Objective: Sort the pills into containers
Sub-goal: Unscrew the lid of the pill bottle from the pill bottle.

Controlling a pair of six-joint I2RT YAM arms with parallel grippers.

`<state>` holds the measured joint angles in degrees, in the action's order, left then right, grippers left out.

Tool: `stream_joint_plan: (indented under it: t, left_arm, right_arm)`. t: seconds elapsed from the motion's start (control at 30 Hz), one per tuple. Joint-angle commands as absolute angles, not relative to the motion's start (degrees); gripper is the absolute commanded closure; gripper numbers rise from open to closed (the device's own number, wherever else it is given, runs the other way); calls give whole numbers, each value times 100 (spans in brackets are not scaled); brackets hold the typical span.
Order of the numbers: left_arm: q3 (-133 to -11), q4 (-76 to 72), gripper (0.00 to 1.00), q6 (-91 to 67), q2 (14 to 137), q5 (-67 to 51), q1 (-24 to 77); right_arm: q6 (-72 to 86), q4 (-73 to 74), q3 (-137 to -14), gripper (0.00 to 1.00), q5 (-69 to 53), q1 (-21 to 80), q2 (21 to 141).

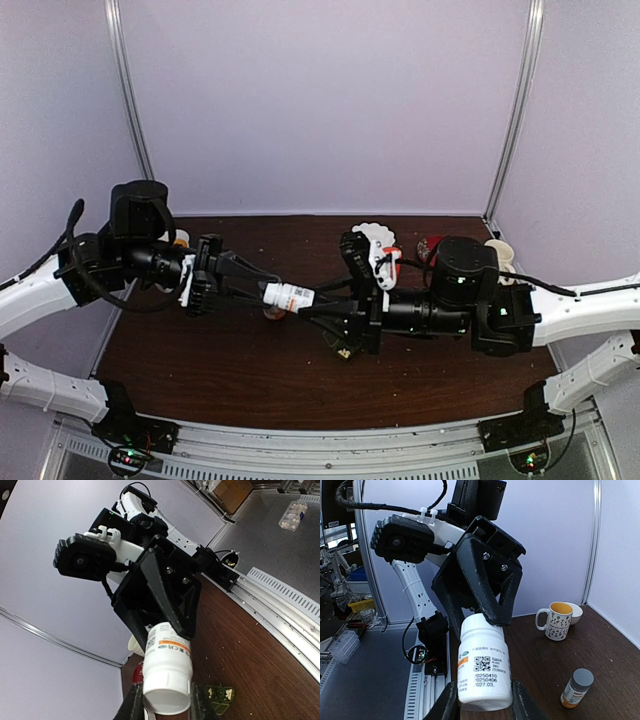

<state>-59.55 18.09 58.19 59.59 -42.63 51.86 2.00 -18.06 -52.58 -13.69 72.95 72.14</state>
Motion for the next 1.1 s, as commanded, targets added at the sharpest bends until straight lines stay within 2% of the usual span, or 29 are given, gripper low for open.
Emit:
stream_joint_plan:
  t: [0.0,0.03,0.13,0.3,0.5,0.77,0.93,1.07]
  left_arm:
    - [-6196,1470,90,5137,6088,-4264,5228]
    - [-6251,1464,94,4943,6123,-4263,5229]
    - [-6443,1486,100,4378,6208,-4275,5236]
    - [-6536,1283,100,3421,6242,-4257,5238]
    - [-6708,826,100,1808,6312,-4182,5238]
    - [-7518,1301,100,-210,6622,-4031,5238]
    - [-7818,1544,100,-794,6818,-4000,5237]
    - [-7467,1403,100,-976,6737,-3437,5230]
  right_arm:
    - [314,-2468,-5145,100,-1465,7233,7245]
    - [330,-2658,-5054,100,-1493,7215,7236]
    - [386,-3324,-4746,100,-1538,7134,7189]
    - [465,-4590,-4144,100,-1527,7006,7085]
    - [-203,-4440,-3958,100,-1496,7004,7013]
    - [-1222,-4376,-3551,100,-923,7003,6639]
    - [-1318,-4540,-3289,100,-633,7004,6414]
    - [-1193,-4937,-2877,100,-362,7000,6250]
